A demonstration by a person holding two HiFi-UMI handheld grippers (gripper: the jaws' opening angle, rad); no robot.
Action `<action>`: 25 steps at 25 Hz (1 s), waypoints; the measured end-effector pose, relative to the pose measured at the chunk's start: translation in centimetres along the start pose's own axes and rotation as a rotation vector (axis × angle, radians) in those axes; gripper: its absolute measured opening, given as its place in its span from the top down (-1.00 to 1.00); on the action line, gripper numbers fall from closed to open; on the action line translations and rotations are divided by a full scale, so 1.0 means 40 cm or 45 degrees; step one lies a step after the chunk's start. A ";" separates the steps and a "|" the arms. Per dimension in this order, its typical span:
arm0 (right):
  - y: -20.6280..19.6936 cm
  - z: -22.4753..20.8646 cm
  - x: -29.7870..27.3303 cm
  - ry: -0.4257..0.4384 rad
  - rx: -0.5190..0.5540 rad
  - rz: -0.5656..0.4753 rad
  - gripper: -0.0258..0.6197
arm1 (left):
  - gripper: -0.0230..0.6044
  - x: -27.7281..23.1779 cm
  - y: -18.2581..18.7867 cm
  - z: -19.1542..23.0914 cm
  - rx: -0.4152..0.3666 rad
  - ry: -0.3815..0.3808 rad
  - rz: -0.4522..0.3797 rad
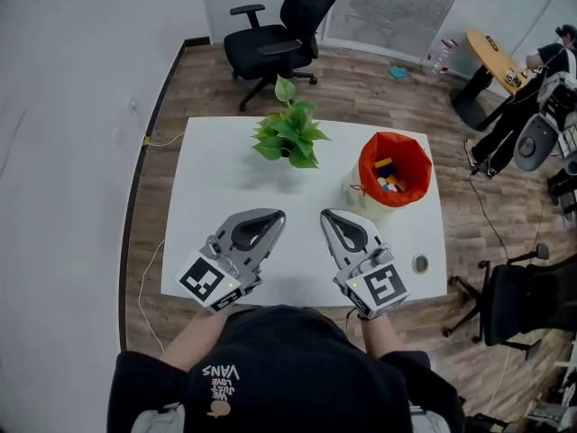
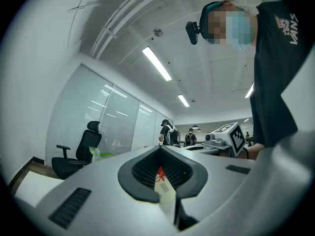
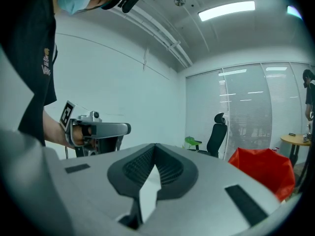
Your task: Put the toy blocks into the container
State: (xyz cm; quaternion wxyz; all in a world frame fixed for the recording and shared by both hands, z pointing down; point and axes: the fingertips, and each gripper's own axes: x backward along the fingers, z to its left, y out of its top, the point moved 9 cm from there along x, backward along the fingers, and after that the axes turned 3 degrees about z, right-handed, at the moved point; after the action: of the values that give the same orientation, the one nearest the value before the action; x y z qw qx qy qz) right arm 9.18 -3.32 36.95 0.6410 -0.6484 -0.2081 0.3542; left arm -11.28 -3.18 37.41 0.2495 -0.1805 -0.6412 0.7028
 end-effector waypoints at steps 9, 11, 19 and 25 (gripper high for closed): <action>0.002 0.003 0.002 0.005 0.009 -0.013 0.86 | 0.89 0.000 0.002 0.002 0.003 -0.005 0.000; -0.006 0.000 0.002 0.002 0.008 -0.019 0.86 | 0.89 -0.001 0.001 0.003 0.004 -0.007 0.000; 0.000 -0.003 0.004 -0.034 0.000 0.032 0.86 | 0.89 -0.004 0.000 0.003 0.002 -0.014 -0.001; 0.001 0.003 0.002 0.012 0.025 0.001 0.86 | 0.89 -0.006 0.001 0.000 0.001 -0.017 0.004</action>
State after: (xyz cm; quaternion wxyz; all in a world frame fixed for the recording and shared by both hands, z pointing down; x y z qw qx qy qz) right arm 9.14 -3.19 36.91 0.6481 -0.6439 -0.2015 0.3533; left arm -11.09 -3.32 37.38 0.2441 -0.1767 -0.6423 0.7047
